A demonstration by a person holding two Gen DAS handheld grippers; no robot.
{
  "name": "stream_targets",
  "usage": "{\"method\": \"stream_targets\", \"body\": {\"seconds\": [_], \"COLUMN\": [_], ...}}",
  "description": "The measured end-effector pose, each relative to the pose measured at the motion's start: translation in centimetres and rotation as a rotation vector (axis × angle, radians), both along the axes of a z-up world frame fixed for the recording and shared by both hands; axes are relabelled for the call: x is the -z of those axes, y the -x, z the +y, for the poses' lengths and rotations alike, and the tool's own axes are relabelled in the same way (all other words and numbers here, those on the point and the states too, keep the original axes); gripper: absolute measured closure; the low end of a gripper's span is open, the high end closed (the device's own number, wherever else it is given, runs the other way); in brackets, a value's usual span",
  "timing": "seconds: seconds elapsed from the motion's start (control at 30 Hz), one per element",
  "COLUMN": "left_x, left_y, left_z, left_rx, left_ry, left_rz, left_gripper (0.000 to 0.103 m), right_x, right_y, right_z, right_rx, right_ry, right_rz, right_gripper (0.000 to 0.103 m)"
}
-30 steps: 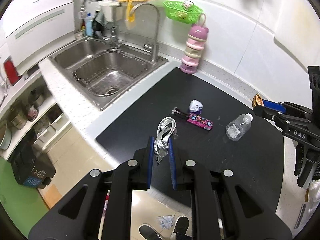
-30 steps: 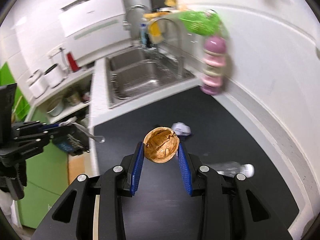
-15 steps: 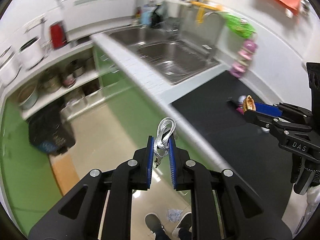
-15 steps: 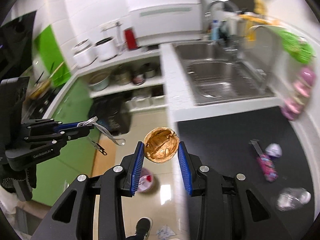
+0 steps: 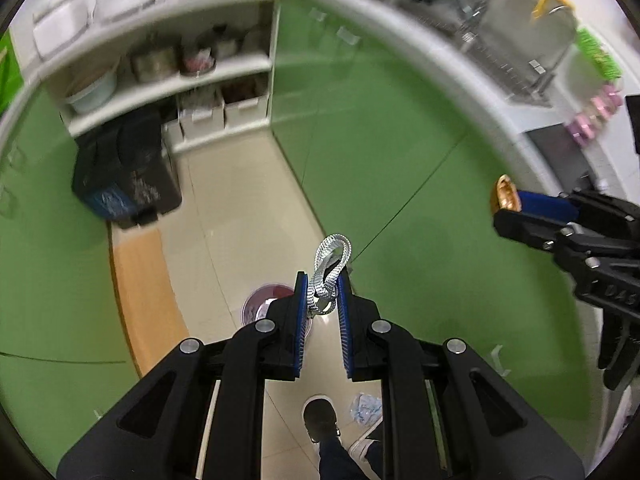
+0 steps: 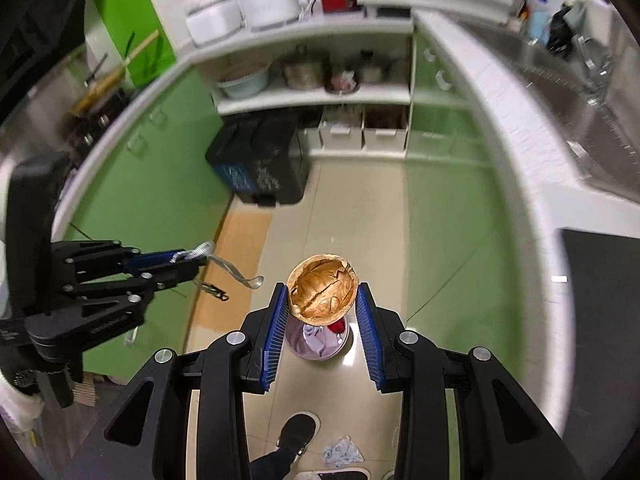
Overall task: Collect trash
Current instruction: 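Carry both items to the pink bin and open the left tool over it, then open the right tool to drop the walnut shell into the pink bin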
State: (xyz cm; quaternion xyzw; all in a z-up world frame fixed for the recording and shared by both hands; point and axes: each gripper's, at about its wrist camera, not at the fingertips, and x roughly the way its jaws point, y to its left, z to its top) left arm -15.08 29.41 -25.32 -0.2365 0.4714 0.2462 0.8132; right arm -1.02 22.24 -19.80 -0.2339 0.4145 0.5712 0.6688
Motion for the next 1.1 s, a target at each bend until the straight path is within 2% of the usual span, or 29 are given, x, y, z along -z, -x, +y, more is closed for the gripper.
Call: {"method": "stream_targets", "body": {"seconds": [0.17, 0.23, 0.27, 0.33, 0.43, 0.53, 0.9, 1.1], "left_x": [8.6, 11.5, 13.0, 14.4, 16.0, 16.6, 15.2, 16.8], "left_y": [0.0, 0.2, 0.4, 0.8, 1.3, 1.9, 7.2, 9.7], "left_z": [2.8, 3.7, 4.2, 4.7, 5.6, 6.3, 8.6, 9.0], "left_rx": [-0.020, -0.032, -0.043, -0.059, -0.073, -0.092, -0.199, -0.240], "left_ry": [0.067, 0.084, 0.091, 0.094, 0.117, 0.129, 0.101, 0.109], "left_rz": [0.032, 0.042, 0.049, 0.046, 0.041, 0.038, 0.028, 0.028], "left_gripper": [0.089, 0.084, 0.077, 0.026, 0.012, 0.005, 0.003, 0.003], "right_x": [6.8, 9.1, 10.1, 11.7, 13.1, 14.0, 18.6, 23.0], "right_y": [0.1, 0.2, 0.2, 0.4, 0.7, 1.3, 5.2, 6.9], "right_z": [3.2, 4.2, 4.6, 5.3, 6.3, 7.1, 12.0, 14.5], "right_rx": [-0.017, -0.022, -0.024, -0.029, -0.039, -0.054, -0.139, -0.179], "right_ry": [0.055, 0.073, 0.081, 0.095, 0.108, 0.115, 0.162, 0.207], "right_rz": [0.010, 0.016, 0.020, 0.028, 0.036, 0.042, 0.091, 0.126], "right_gripper": [0.069, 0.069, 0.069, 0.069, 0.069, 0.069, 0.069, 0.069]}}
